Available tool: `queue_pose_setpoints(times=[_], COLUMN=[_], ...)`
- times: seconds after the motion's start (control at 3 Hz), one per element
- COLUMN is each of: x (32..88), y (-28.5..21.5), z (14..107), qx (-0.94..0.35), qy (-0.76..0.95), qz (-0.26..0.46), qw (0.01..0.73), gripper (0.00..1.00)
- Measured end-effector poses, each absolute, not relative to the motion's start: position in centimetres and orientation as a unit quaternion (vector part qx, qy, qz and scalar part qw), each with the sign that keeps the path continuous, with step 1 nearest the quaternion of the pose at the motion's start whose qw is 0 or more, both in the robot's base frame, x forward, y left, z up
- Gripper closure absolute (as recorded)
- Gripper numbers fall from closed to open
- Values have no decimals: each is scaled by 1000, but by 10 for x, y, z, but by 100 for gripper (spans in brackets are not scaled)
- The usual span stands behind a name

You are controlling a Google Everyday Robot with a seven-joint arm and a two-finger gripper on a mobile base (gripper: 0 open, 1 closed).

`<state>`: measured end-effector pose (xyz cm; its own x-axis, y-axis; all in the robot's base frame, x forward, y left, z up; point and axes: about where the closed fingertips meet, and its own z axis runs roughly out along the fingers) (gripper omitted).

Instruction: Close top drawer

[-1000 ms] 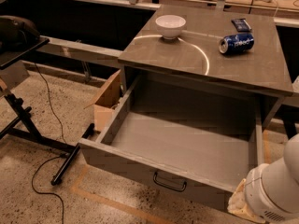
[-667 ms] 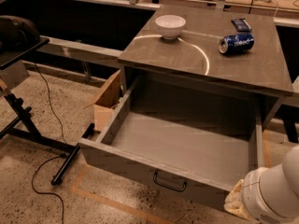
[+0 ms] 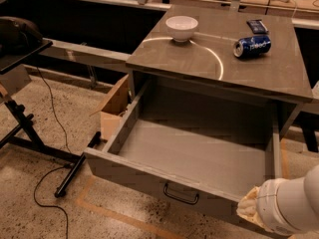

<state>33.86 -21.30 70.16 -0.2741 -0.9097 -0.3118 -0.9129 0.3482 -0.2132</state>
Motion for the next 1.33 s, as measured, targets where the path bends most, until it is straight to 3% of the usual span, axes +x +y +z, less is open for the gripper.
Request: queue_pose_setpoints(times=[0.67, 1.33], x=[329, 340], y=[-233, -204], z=[700, 682], qx=[-580, -610], qy=[796, 767], qz=[-3, -1], qw=[173, 197], gripper=[100, 100])
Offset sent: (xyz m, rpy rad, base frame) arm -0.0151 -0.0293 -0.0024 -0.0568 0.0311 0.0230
